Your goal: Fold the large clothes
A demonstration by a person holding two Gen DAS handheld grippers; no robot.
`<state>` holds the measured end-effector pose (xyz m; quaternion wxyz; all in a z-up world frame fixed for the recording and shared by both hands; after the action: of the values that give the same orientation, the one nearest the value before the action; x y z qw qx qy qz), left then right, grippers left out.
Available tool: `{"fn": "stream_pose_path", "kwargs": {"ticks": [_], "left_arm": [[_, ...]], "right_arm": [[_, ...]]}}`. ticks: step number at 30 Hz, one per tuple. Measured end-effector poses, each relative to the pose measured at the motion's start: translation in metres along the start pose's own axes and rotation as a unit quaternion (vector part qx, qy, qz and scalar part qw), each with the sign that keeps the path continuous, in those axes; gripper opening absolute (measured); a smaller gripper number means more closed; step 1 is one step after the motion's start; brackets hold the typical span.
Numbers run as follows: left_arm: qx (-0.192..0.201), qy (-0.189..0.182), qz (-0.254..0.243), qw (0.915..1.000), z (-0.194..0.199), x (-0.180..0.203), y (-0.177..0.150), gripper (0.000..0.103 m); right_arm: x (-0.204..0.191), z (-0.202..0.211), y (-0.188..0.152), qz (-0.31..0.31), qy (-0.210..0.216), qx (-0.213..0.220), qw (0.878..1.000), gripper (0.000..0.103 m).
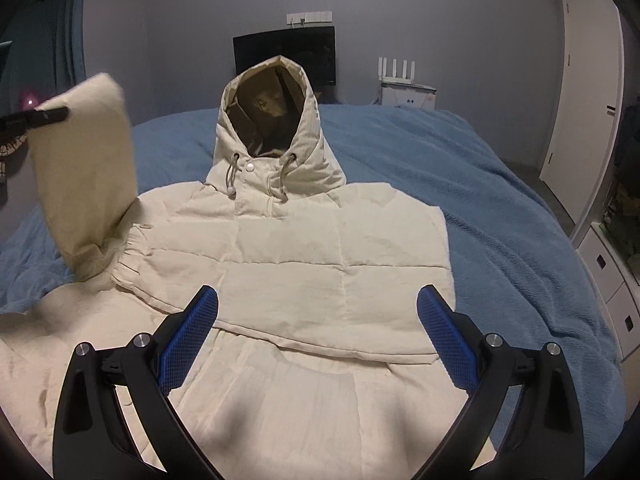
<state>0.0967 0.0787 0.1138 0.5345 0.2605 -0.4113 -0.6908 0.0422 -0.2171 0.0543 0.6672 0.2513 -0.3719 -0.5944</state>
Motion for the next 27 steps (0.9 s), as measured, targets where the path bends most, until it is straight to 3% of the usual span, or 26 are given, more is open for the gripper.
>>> {"fn": "stream_pose_path", "kwargs": {"ticks": [5, 11, 16, 19, 21, 24, 27], "left_arm": [[-0.045, -0.038, -0.036, 0.9976, -0.048, 0.062, -0.042, 0.008], [-0.091, -0.047, -0.061, 0.9929, -0.093, 0.082, -0.094, 0.008], [-0.117, -0.076, -0.058, 0.9885, -0.108, 0.084, -0.107, 0.016], [-0.129, -0.096, -0.055, 0.9855, -0.11, 0.084, -0.111, 0.038], [-0.131, -0.101, -0.06, 0.9845, -0.111, 0.086, -0.113, 0.058], [-0.124, -0.112, -0.057, 0.9843, -0.105, 0.088, -0.111, 0.075], [-0.129, -0.138, -0.023, 0.9816, -0.097, 0.082, -0.108, 0.09]], "right_arm": [[0.008, 0.008, 0.003, -0.017, 0.0, -0.004, 1.0, 0.096], [0.015, 0.003, -0.001, -0.024, -0.011, -0.012, 1.0, 0.096], [0.015, -0.016, -0.012, -0.034, -0.011, -0.043, 0.998, 0.096], [0.013, -0.021, -0.017, -0.037, -0.01, -0.059, 0.998, 0.095], [0.012, -0.02, -0.017, -0.036, -0.01, -0.058, 0.998, 0.095], [0.01, -0.017, -0.017, -0.031, -0.015, -0.055, 0.998, 0.095], [0.009, -0.016, -0.018, -0.033, -0.013, -0.058, 0.998, 0.095]]}}
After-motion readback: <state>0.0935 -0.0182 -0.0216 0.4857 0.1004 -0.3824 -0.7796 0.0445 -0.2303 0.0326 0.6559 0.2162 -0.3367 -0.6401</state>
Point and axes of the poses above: each gripper's, at about its wrist camera, not at the fingertips, and z roughly against the way its jaws point, x to its right, y to its top, the point moved 2 cm from there along -z, roughly the way its jaws point, and after that the axes turned 15 degrees about -y, right-handed, at the moved point
